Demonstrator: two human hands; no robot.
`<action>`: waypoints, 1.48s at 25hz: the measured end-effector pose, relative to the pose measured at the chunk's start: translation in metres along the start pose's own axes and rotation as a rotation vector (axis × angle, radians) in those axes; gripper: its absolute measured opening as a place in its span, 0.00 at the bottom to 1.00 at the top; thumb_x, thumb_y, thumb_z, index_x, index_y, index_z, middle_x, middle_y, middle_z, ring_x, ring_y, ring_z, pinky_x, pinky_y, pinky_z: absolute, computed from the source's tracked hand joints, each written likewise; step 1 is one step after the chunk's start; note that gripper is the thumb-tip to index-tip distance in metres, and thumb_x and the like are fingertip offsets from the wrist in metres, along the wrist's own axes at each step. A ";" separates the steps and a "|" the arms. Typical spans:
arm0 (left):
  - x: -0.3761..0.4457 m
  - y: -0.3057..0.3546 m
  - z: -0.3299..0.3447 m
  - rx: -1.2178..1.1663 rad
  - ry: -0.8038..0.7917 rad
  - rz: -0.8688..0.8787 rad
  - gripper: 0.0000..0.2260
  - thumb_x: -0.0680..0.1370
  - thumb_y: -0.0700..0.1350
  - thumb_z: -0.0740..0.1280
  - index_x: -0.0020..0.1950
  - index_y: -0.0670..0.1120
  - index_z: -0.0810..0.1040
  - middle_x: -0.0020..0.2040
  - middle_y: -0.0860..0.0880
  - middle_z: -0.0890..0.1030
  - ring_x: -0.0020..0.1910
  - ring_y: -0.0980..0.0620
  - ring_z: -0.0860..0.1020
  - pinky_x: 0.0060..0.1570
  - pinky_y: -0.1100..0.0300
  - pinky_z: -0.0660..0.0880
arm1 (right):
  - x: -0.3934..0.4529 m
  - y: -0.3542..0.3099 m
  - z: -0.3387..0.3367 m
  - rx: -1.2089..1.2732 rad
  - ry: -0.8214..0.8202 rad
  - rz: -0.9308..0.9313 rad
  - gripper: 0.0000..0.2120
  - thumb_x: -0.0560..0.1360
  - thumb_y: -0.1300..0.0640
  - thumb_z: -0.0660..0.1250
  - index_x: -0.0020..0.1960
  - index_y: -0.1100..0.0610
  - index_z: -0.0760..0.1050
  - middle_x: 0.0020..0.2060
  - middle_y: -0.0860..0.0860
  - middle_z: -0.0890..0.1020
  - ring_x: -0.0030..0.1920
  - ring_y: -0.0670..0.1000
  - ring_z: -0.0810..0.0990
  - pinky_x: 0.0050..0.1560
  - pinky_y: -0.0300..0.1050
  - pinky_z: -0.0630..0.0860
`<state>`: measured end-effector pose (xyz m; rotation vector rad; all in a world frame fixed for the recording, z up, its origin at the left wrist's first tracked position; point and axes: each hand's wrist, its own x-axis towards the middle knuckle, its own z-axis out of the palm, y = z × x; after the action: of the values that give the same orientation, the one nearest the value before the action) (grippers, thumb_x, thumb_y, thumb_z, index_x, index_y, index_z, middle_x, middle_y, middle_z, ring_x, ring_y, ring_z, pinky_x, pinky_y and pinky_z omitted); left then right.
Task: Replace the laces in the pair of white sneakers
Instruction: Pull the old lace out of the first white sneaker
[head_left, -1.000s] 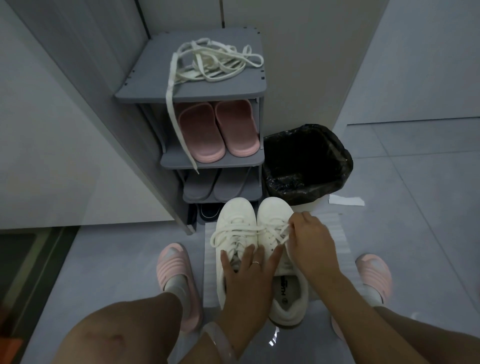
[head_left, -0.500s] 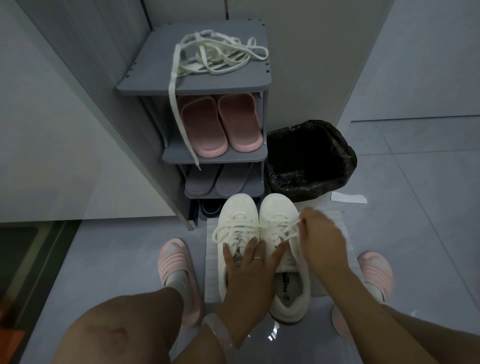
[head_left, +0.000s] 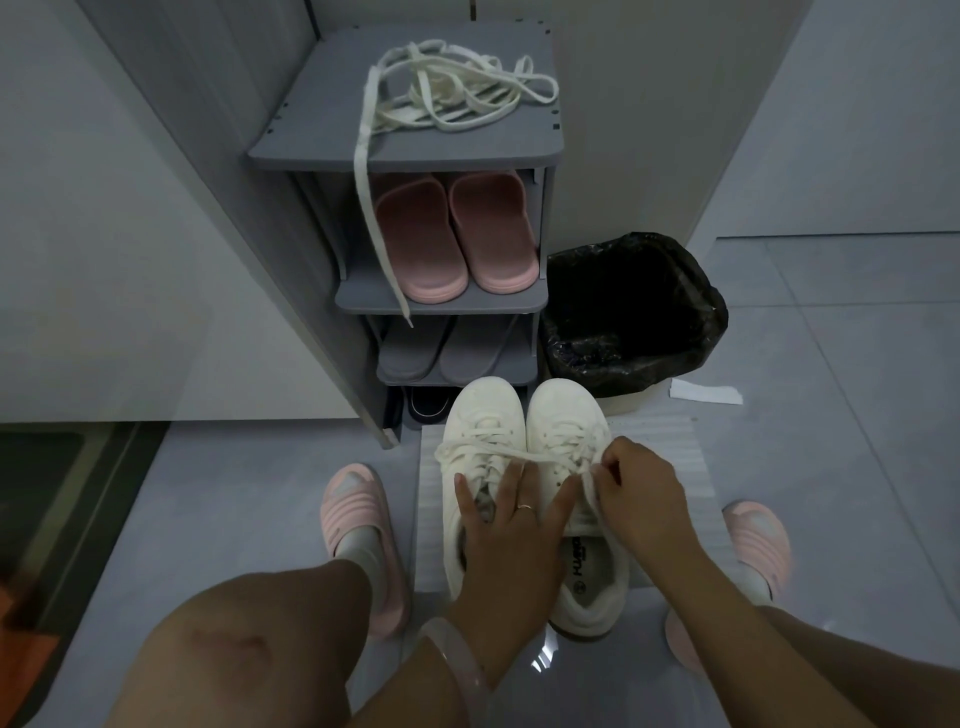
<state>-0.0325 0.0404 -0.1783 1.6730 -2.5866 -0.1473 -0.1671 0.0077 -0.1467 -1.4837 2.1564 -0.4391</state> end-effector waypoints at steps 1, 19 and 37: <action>0.000 0.000 -0.001 -0.009 -0.007 0.002 0.41 0.56 0.53 0.77 0.66 0.55 0.64 0.58 0.45 0.81 0.61 0.45 0.78 0.64 0.37 0.44 | 0.001 -0.001 -0.004 0.008 0.075 -0.030 0.07 0.78 0.60 0.58 0.41 0.57 0.67 0.40 0.51 0.71 0.41 0.50 0.70 0.40 0.41 0.61; 0.002 0.000 -0.003 0.028 -0.067 -0.014 0.42 0.55 0.53 0.76 0.66 0.55 0.64 0.56 0.44 0.82 0.61 0.44 0.77 0.59 0.31 0.61 | 0.021 -0.001 -0.047 0.430 0.583 -0.025 0.06 0.77 0.62 0.63 0.41 0.61 0.73 0.38 0.54 0.75 0.37 0.50 0.71 0.36 0.32 0.63; 0.004 0.000 -0.005 0.077 -0.040 0.005 0.41 0.55 0.53 0.76 0.66 0.54 0.65 0.54 0.47 0.83 0.59 0.45 0.79 0.50 0.30 0.70 | 0.033 0.011 -0.092 0.958 0.767 0.087 0.09 0.78 0.59 0.60 0.41 0.48 0.69 0.45 0.57 0.79 0.44 0.49 0.79 0.50 0.41 0.77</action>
<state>-0.0337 0.0369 -0.1738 1.7048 -2.6578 -0.0831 -0.2364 -0.0196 -0.0822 -0.6978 1.9400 -1.9127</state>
